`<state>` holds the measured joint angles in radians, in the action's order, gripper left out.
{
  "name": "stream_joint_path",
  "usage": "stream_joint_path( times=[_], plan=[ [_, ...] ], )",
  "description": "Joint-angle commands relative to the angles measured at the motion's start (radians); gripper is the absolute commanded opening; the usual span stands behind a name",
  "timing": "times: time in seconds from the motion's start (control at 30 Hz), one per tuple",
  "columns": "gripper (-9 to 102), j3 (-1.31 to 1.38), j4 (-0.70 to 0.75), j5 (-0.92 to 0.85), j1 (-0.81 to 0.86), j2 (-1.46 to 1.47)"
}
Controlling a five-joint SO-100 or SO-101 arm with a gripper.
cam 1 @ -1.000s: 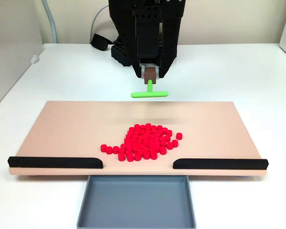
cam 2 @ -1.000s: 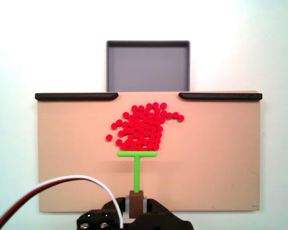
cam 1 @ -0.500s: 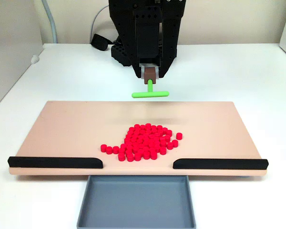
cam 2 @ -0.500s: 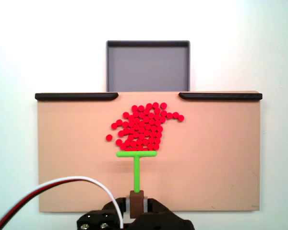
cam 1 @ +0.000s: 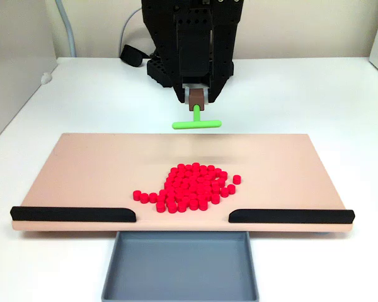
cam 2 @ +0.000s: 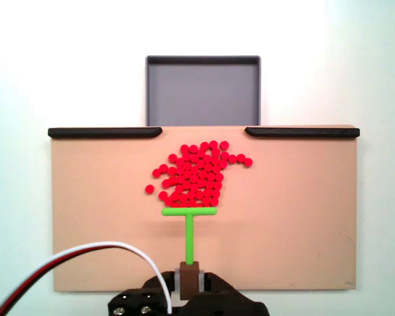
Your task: Gather the bottom side granules
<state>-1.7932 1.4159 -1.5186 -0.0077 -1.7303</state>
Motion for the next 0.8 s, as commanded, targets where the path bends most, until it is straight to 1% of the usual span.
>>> stream_joint_path(
  times=[0.0,0.77],
  plan=[
    [0,0.015,-0.002,-0.009,0.008,-0.011],
    [0,0.015,-0.002,-0.009,0.006,0.011]
  ],
)
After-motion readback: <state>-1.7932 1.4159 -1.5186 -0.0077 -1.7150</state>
